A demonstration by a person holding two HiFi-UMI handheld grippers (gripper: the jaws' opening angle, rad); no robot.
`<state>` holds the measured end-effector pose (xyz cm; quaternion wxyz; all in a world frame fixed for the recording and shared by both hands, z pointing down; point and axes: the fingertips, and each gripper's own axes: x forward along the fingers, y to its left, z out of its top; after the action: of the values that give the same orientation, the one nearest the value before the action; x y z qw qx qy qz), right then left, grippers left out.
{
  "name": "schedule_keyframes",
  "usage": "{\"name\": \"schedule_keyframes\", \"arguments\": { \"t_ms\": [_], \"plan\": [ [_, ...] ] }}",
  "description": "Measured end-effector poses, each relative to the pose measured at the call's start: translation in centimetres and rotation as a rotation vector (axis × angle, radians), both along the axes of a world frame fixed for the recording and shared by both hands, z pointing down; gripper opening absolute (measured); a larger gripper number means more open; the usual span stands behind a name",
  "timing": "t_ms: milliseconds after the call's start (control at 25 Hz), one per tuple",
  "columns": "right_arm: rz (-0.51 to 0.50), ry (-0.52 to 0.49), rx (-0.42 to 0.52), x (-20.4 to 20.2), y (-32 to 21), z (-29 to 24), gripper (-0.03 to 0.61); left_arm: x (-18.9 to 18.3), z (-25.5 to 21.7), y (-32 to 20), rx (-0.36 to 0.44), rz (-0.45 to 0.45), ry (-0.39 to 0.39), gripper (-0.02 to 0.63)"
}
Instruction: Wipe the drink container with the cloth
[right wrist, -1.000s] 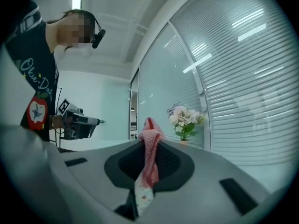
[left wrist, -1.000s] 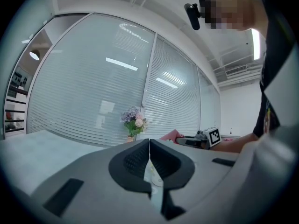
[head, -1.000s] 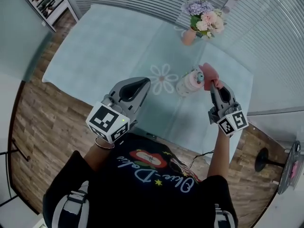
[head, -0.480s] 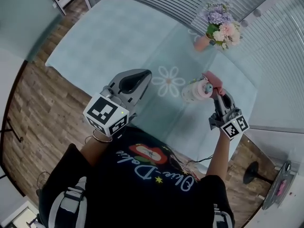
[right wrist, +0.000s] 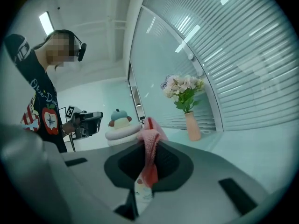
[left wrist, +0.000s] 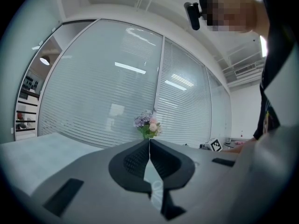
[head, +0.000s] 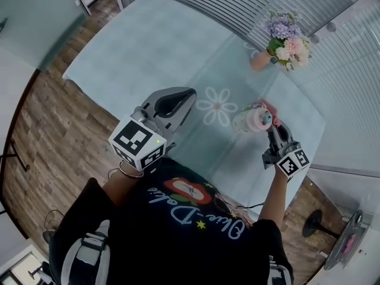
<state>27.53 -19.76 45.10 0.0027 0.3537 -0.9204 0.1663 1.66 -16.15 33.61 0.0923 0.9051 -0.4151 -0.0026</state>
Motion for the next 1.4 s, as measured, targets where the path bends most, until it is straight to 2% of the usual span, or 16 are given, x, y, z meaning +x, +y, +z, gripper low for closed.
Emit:
{"name": "schedule_keyframes", "arguments": {
  "t_ms": [320, 760, 880, 1000, 1080, 1200, 1400],
  "plan": [
    [0.02, 0.052, -0.1, 0.4, -0.1, 3.4, 0.025, 0.6, 0.1, -0.6, -0.002, 0.018, -0.001, 0.005],
    [0.081, 0.248, -0.191, 0.3, 0.1, 7.8, 0.026, 0.7, 0.1, -0.5, 0.0, 0.028, 0.003, 0.005],
    [0.146, 0.301, -0.201, 1.0, -0.2, 8.1, 0.026, 0.7, 0.0, -0.5, 0.0, 0.033, 0.008, 0.005],
    [0.283, 0.35, -0.22, 3.3, -0.4, 7.7, 0.026, 1.0, -0.1, -0.5, 0.004, 0.047, 0.016, 0.005],
    [0.384, 0.338, -0.223, 5.1, -0.1, 6.7, 0.026, 1.2, -0.1, -0.5, 0.006, 0.054, 0.019, 0.005],
    [0.476, 0.231, -0.186, 6.3, 0.8, 3.9, 0.026, 1.6, -0.1, -0.6, 0.004, 0.066, 0.022, 0.005],
    [0.472, 0.117, -0.09, 4.8, 1.9, -0.4, 0.026, 2.5, -0.2, -0.4, 0.005, 0.09, 0.022, 0.005]
  ]
}}
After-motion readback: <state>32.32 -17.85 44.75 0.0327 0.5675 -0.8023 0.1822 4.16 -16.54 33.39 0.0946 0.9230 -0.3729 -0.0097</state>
